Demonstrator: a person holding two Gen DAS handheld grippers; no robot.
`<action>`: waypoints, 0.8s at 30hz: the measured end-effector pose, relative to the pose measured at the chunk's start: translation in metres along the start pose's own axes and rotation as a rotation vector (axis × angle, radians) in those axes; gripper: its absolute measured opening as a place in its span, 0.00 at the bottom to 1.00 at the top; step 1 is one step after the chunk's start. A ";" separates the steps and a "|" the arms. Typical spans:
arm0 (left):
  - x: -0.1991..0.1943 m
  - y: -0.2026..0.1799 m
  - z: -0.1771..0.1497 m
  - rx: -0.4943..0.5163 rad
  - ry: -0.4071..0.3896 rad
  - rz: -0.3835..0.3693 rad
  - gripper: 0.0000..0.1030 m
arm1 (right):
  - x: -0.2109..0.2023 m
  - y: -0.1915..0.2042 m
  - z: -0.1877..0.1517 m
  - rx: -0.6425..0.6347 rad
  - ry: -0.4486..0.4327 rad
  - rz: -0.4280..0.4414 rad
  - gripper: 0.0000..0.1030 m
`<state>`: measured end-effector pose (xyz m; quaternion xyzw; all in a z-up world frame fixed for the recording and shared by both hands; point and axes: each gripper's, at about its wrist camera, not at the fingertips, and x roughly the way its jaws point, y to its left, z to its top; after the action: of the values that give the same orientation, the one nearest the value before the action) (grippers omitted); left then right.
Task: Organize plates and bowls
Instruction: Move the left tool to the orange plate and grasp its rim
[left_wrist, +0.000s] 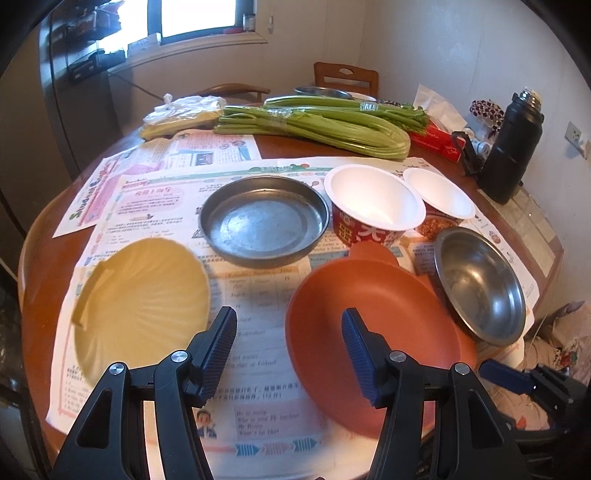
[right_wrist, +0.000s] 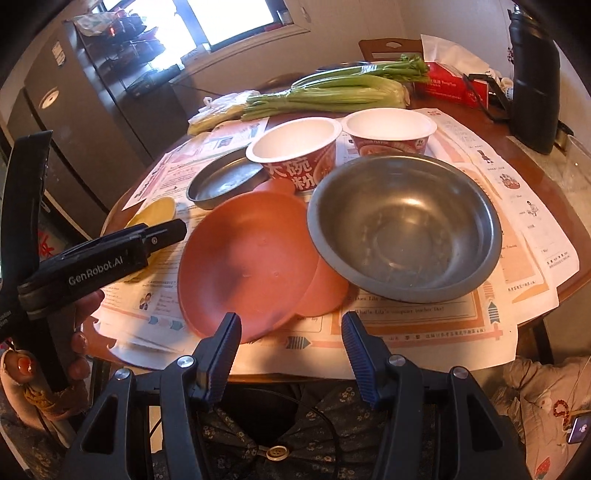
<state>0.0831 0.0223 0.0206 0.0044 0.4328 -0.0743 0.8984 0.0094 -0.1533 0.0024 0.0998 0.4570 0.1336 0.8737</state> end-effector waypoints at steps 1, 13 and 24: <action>0.003 -0.001 0.003 0.007 0.001 0.002 0.59 | 0.002 0.000 0.001 0.004 0.001 -0.002 0.55; 0.048 -0.007 0.014 0.032 0.054 -0.020 0.59 | 0.024 -0.004 0.008 0.016 0.003 -0.025 0.55; 0.066 0.000 0.002 -0.039 0.069 -0.050 0.55 | 0.040 0.010 0.011 -0.065 -0.020 -0.025 0.55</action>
<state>0.1255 0.0135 -0.0291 -0.0213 0.4650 -0.0882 0.8807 0.0388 -0.1312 -0.0195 0.0670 0.4449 0.1362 0.8826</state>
